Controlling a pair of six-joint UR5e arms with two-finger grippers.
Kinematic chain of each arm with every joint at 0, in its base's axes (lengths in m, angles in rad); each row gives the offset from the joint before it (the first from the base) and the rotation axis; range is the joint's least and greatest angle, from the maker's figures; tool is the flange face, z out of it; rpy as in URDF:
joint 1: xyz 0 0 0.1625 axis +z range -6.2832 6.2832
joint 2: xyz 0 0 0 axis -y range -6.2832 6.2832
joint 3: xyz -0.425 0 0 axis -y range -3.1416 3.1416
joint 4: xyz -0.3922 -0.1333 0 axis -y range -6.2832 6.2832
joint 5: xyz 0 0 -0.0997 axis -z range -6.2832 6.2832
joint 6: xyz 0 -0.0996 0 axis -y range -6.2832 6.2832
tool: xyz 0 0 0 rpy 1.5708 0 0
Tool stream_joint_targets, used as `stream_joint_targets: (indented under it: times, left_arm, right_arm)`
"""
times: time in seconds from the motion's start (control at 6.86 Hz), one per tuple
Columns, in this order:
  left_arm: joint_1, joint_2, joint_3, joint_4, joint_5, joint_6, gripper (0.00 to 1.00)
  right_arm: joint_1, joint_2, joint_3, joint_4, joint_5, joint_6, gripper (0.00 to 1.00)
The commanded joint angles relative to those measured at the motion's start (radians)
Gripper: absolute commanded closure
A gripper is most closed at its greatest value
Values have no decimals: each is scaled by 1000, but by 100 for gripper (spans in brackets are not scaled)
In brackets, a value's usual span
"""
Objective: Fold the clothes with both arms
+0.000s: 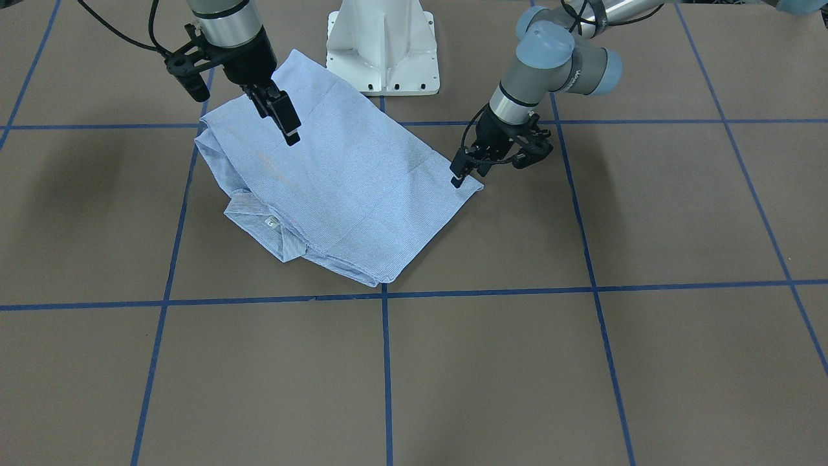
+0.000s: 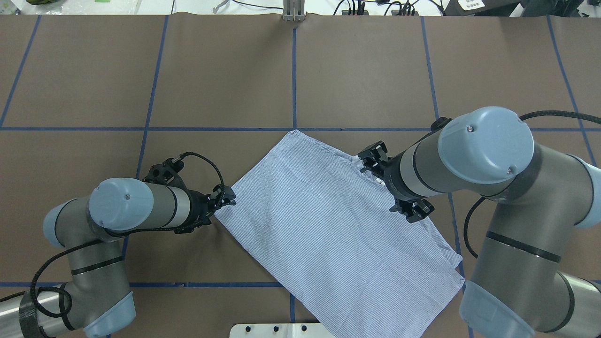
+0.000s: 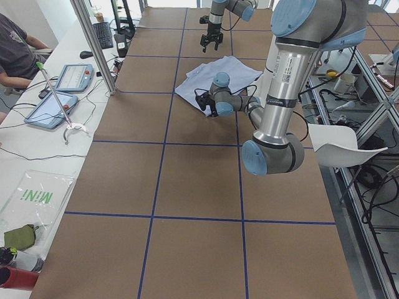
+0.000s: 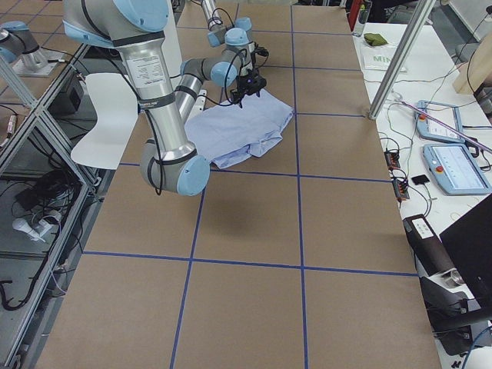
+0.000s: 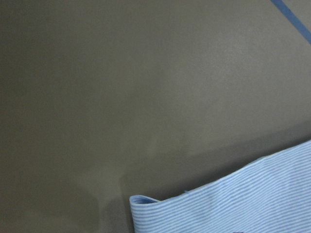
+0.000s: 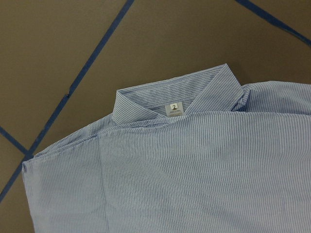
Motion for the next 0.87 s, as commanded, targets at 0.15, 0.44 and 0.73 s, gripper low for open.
stream_joint_targets:
  times: [0.15,0.44,0.73]
  left_arm:
    - [6,-1,6,32,6,-2,65]
    - [-3,-19,-12,127,7,24,100]
    - [-108,-86,-6,164,6,177,100]
  right_arm:
    - [0,-4,-13,0,-5,-8,0]
    - [-6,3,-39,0,-5,-8,0]
    - [-4,2,-42,0,-6,-8,0]
